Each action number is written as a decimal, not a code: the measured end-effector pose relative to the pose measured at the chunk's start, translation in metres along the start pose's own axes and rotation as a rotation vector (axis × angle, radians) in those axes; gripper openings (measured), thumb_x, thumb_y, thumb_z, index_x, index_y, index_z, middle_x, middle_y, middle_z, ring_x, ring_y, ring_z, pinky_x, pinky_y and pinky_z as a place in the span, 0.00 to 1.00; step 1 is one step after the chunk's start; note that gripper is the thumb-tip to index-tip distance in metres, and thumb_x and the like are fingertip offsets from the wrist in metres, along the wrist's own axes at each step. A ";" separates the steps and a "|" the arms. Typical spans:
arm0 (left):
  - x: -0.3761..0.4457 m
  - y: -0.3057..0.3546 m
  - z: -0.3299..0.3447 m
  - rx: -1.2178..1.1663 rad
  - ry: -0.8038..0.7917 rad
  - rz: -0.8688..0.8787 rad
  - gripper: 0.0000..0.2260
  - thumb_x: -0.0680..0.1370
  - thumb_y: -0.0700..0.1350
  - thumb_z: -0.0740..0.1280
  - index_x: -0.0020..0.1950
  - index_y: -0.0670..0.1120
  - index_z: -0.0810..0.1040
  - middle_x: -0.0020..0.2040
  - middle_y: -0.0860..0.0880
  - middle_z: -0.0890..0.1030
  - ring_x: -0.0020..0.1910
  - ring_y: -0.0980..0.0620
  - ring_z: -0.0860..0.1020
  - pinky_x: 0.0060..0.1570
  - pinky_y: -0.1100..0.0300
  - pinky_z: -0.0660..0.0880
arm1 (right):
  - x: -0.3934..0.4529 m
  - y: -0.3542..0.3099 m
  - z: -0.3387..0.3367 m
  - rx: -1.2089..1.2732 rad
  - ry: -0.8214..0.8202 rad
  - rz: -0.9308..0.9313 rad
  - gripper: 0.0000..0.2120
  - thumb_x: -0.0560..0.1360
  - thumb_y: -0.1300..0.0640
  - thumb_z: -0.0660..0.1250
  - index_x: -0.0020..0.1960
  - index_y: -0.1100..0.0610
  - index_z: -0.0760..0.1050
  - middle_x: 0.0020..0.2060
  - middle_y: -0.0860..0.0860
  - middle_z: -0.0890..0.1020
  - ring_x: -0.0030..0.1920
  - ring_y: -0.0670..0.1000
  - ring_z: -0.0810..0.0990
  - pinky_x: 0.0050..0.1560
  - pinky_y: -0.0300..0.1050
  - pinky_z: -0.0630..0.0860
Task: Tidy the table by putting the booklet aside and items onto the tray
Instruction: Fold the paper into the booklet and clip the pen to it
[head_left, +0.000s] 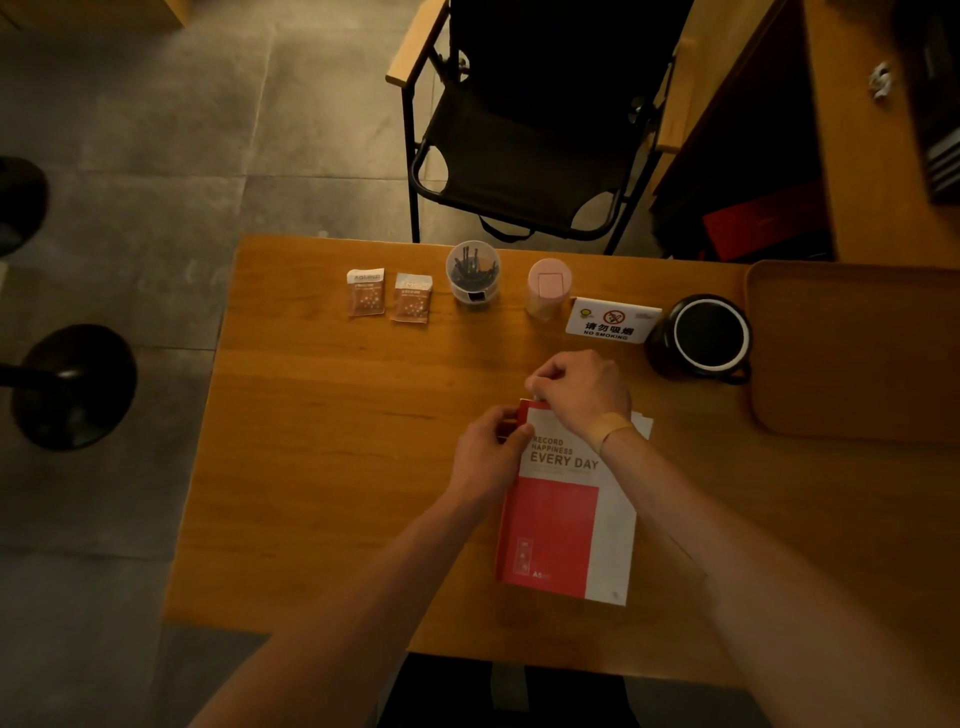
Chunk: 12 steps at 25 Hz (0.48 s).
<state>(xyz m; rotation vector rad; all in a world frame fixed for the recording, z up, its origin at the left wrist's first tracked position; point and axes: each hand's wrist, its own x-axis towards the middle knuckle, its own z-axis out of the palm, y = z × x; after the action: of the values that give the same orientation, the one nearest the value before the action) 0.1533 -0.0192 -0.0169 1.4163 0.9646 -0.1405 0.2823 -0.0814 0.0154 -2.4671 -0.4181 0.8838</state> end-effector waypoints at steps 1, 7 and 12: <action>0.000 0.001 0.001 0.004 -0.006 -0.002 0.07 0.80 0.45 0.65 0.58 0.49 0.76 0.49 0.49 0.82 0.44 0.54 0.83 0.40 0.57 0.82 | -0.001 -0.001 0.001 -0.008 0.015 -0.004 0.06 0.73 0.48 0.69 0.38 0.47 0.81 0.40 0.45 0.85 0.47 0.49 0.82 0.56 0.57 0.77; -0.001 0.003 0.004 0.061 -0.015 -0.004 0.08 0.81 0.45 0.64 0.59 0.47 0.75 0.50 0.48 0.82 0.45 0.54 0.83 0.41 0.58 0.82 | -0.008 -0.002 0.007 0.045 0.080 0.033 0.07 0.74 0.51 0.69 0.39 0.49 0.83 0.42 0.47 0.85 0.48 0.51 0.82 0.56 0.58 0.77; 0.002 0.007 0.009 0.061 -0.043 -0.040 0.06 0.81 0.45 0.62 0.58 0.49 0.73 0.49 0.49 0.81 0.44 0.54 0.83 0.37 0.62 0.80 | -0.007 0.003 0.005 0.045 0.099 0.056 0.08 0.74 0.49 0.69 0.38 0.49 0.83 0.40 0.46 0.85 0.47 0.50 0.81 0.56 0.57 0.77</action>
<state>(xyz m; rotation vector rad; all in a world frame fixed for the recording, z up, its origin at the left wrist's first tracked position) 0.1628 -0.0244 -0.0140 1.4446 0.9604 -0.2306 0.2737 -0.0856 0.0137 -2.4798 -0.2928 0.7805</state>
